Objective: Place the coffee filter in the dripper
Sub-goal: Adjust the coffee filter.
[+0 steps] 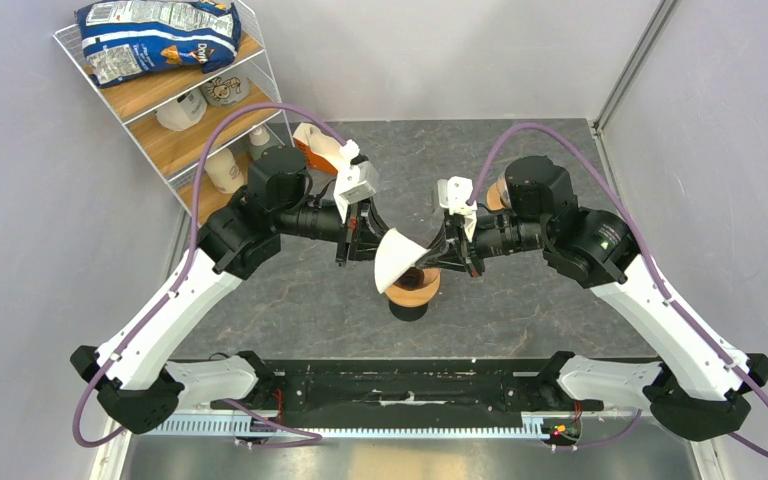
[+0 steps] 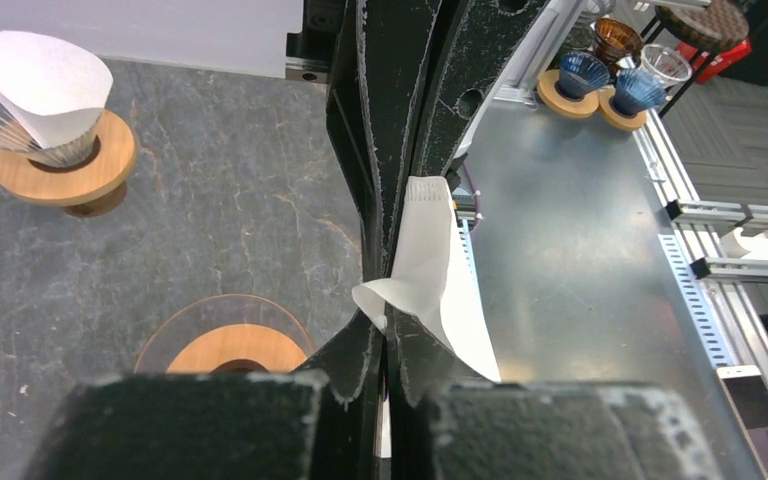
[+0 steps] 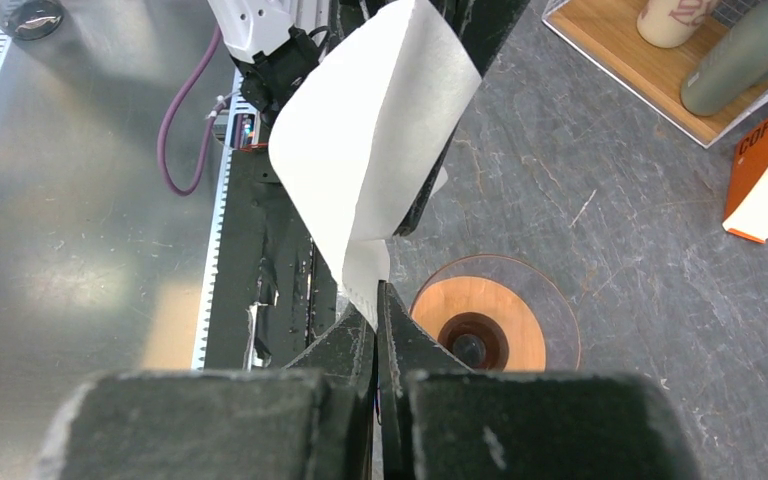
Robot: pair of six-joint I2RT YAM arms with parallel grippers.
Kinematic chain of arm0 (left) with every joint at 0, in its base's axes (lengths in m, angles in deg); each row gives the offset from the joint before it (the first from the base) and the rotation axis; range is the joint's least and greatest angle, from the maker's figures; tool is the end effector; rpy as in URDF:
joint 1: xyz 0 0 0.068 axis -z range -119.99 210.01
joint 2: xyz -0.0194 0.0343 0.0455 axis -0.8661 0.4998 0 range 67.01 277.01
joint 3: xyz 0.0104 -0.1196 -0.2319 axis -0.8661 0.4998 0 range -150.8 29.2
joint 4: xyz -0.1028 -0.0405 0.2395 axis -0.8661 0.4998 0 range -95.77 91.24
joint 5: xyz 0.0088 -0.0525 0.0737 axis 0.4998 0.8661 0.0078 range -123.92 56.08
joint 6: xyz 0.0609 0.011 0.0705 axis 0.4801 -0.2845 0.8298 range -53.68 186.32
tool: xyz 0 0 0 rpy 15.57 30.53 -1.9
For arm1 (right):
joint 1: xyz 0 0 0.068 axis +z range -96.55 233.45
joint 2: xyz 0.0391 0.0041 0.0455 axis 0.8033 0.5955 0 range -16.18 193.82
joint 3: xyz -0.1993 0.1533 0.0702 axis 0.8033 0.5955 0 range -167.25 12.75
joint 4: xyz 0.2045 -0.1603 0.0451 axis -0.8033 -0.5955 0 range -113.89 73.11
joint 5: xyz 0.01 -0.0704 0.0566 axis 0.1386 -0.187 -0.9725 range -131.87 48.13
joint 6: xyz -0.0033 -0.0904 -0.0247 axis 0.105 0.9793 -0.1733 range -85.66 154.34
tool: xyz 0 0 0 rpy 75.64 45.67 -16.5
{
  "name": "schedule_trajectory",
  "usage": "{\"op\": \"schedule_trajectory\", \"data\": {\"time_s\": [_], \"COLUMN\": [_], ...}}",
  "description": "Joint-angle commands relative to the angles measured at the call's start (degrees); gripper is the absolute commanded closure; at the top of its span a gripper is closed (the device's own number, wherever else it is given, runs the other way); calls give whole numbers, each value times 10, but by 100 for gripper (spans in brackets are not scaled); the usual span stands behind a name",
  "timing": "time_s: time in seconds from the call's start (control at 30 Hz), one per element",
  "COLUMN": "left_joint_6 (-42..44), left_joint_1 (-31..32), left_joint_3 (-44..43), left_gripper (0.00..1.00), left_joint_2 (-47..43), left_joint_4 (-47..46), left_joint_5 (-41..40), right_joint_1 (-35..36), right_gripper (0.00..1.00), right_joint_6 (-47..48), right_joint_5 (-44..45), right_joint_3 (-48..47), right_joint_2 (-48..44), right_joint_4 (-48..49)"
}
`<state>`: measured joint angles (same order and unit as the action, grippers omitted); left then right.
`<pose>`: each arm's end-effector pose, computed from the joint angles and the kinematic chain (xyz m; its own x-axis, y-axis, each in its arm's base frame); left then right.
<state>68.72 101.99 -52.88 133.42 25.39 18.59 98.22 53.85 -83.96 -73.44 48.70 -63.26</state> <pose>0.1500 -0.2252 0.4355 -0.1575 0.1760 -0.9717 0.9830 -0.0664 -0.1713 0.1345 0.2133 0.4294 0.0350 -0.3144 -0.9487 -0.9994 -0.0060 -0.0349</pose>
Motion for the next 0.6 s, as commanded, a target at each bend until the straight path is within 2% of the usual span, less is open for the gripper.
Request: {"op": "schedule_trajectory", "data": {"time_s": [0.0, 0.27, 0.33, 0.57], "left_joint_6": [-19, -11, -6, -1], "left_joint_1": [-4, -25, -36, -61], "left_joint_3": [4, 1, -6, -13], "left_gripper": [98, 98, 98, 98], "left_joint_2": [-16, -40, -38, -32], "left_joint_4": [-1, 17, 27, 36], "left_joint_5": [-15, -20, -18, -12], "right_joint_1": [2, 2, 2, 2], "right_gripper": [100, 100, 97, 100], "right_joint_6": [2, -10, -8, 2], "right_joint_5": [19, 35, 35, 30], "right_joint_3": [-19, -14, -13, -6], "right_joint_2": [-14, -21, -24, -34], "right_joint_4": [9, -1, -4, -9]}}
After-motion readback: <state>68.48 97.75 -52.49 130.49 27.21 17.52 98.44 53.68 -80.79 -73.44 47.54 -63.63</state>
